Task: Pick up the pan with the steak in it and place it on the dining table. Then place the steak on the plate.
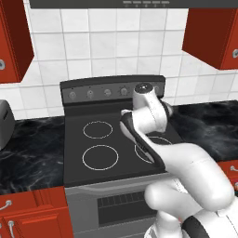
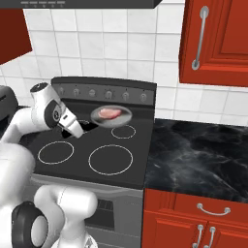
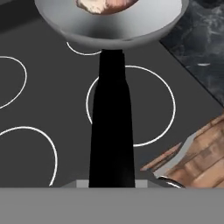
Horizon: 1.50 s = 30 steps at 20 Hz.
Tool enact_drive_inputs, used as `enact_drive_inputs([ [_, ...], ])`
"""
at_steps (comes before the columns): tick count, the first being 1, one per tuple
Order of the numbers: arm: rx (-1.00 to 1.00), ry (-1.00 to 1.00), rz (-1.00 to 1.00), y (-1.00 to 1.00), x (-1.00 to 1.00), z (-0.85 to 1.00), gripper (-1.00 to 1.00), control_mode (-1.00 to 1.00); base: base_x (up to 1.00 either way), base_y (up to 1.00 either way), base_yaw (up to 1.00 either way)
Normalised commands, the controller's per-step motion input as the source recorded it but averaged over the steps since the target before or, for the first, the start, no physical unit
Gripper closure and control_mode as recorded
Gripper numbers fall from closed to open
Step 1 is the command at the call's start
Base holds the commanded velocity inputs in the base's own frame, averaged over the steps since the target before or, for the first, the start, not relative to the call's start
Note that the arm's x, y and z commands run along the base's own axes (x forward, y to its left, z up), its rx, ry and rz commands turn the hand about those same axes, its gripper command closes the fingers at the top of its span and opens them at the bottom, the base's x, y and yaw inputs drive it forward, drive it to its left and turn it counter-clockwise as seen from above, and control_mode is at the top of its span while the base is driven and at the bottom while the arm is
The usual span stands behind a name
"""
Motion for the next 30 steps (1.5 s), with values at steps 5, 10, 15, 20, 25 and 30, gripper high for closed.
enact_drive_inputs([
  [5,0.0,0.02,0.07,0.3,-0.97,0.43,1.0,-1.0,0.0,0.0,0.0],
  [10,0.0,0.0,0.09,0.19,-0.99,0.37,1.0,-1.0,0.0,0.0,0.0],
  [15,0.01,0.0,0.09,0.15,-0.98,0.31,1.0,-1.0,0.0,0.0,0.0],
  [20,0.06,-0.04,0.05,0.11,-0.87,0.19,1.0,-1.0,0.0,0.0,0.0],
  [25,0.08,-0.22,0.0,0.04,-0.84,0.19,1.0,-1.0,0.0,0.0,0.0],
  [30,0.01,-0.08,0.0,0.0,-0.19,0.05,1.0,-1.0,0.0,0.0,0.0],
])
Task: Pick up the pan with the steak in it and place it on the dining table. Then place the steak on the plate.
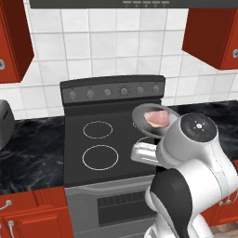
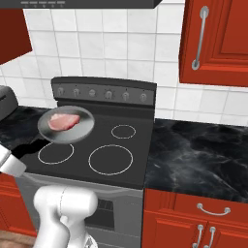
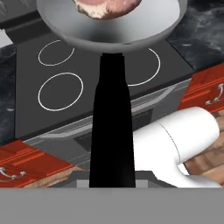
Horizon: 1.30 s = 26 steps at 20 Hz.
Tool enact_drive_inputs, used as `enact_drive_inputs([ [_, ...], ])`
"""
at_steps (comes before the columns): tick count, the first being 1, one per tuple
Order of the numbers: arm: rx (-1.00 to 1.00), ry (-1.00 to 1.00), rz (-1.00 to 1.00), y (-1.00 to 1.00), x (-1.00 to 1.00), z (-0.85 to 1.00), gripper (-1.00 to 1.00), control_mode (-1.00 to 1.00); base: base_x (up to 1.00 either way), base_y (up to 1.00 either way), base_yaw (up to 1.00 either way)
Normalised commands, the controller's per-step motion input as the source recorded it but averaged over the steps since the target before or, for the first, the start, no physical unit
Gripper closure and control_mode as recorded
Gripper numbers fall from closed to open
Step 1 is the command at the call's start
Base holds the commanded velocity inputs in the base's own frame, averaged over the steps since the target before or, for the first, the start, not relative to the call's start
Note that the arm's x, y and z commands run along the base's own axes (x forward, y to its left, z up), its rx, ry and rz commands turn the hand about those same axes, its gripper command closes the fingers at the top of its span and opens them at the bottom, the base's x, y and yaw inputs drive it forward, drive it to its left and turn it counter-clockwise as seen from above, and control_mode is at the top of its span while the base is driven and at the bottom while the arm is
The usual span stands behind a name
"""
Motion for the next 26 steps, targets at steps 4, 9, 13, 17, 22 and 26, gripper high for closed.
enact_drive_inputs([
  [4,0.0,0.0,0.0,0.0,-0.03,0.0,1.0,-1.0,0.0,0.0,0.0],
  [9,0.0,0.0,0.0,0.0,0.0,0.0,1.0,1.0,-0.82,0.0,0.02],
  [13,0.0,0.0,0.0,0.0,0.0,0.0,1.0,1.0,-0.94,-0.01,0.11],
  [17,0.0,0.0,0.0,0.0,0.0,0.0,1.0,1.0,-0.72,-0.02,0.25],
  [22,0.0,0.0,0.0,0.0,0.0,0.0,1.0,1.0,-0.46,-0.07,0.37],
  [26,0.0,0.0,0.0,0.0,0.0,0.0,1.0,1.0,-0.32,-0.07,0.43],
])
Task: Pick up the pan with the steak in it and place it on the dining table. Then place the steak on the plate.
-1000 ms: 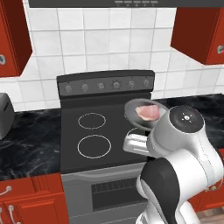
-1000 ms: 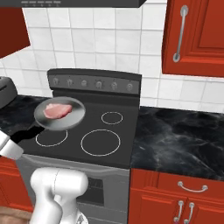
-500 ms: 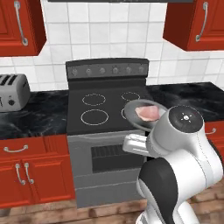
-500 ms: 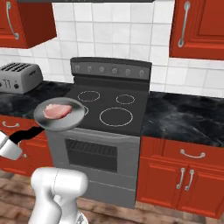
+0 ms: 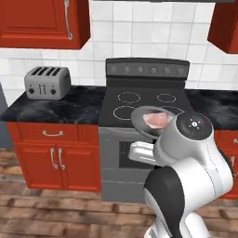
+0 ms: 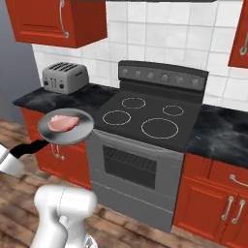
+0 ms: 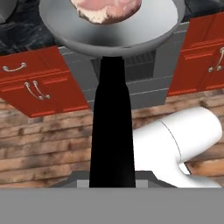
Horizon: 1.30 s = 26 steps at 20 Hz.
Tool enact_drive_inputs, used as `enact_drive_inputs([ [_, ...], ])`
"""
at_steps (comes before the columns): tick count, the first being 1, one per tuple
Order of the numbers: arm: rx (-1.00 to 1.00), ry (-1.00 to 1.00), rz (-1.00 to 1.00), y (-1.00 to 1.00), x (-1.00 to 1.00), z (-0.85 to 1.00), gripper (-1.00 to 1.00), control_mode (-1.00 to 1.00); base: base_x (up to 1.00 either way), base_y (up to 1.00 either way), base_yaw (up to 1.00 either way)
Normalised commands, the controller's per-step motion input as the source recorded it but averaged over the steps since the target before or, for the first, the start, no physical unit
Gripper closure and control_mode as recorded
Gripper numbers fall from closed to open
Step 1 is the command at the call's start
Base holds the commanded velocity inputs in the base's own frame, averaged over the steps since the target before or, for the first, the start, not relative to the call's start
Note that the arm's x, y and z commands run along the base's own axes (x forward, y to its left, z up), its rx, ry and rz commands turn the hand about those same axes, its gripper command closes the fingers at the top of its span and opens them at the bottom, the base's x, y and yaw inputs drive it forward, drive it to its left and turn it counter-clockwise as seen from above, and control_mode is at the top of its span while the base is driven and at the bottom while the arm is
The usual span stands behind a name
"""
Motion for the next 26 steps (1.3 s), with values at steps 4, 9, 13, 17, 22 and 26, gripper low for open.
enact_drive_inputs([
  [4,0.0,0.0,0.0,0.0,0.0,0.0,1.0,1.0,-0.28,-0.03,0.43],
  [9,0.0,0.0,0.0,0.0,0.0,0.0,1.0,1.0,-0.2,-0.03,0.47],
  [13,0.0,0.0,0.0,0.0,0.0,0.0,1.0,1.0,-0.21,-0.03,0.46],
  [17,0.0,0.0,0.0,0.0,0.0,0.0,1.0,1.0,-0.18,-0.02,0.47],
  [22,0.0,0.0,0.0,0.0,0.0,0.0,1.0,1.0,-0.16,-0.01,0.47],
  [26,0.0,0.0,0.0,0.0,0.0,0.0,1.0,1.0,-0.09,0.0,0.48],
])
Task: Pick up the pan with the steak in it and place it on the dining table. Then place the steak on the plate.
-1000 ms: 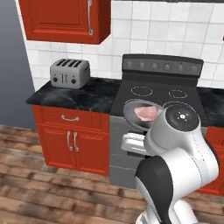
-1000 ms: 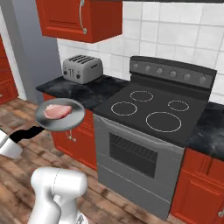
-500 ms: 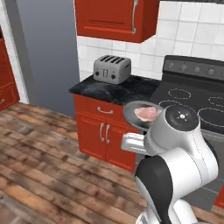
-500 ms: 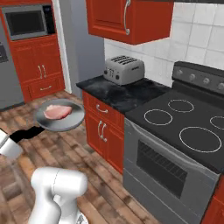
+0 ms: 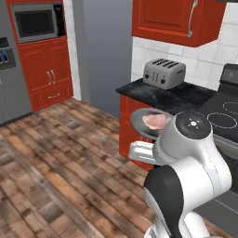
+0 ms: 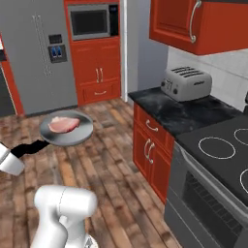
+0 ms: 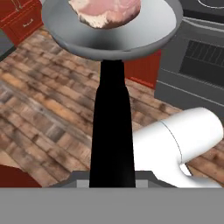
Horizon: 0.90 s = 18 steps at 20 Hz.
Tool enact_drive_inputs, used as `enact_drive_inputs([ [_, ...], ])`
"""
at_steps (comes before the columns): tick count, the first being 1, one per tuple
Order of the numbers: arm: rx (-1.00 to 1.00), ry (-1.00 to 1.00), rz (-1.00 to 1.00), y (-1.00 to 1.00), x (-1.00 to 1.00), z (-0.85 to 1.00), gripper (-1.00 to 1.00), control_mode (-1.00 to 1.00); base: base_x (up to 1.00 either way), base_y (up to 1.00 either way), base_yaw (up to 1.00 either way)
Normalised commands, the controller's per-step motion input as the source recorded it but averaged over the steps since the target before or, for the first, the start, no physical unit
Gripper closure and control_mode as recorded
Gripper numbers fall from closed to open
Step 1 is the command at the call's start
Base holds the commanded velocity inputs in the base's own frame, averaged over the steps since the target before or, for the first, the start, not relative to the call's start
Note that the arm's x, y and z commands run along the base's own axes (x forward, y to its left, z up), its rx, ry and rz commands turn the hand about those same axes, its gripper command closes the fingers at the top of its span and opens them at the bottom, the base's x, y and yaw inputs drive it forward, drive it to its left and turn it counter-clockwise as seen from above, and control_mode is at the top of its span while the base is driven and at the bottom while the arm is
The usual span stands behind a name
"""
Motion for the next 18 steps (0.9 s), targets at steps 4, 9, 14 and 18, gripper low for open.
enact_drive_inputs([
  [4,0.0,0.0,0.0,0.0,0.0,0.0,1.0,1.0,-0.02,0.0,0.48],
  [9,0.0,0.0,0.0,0.0,0.0,0.0,1.0,1.0,0.0,0.0,0.49],
  [14,0.0,0.0,0.0,0.0,0.0,0.0,1.0,1.0,0.0,0.0,0.49],
  [18,0.0,0.0,0.0,0.0,0.0,0.0,1.0,1.0,-0.02,0.0,0.5],
])
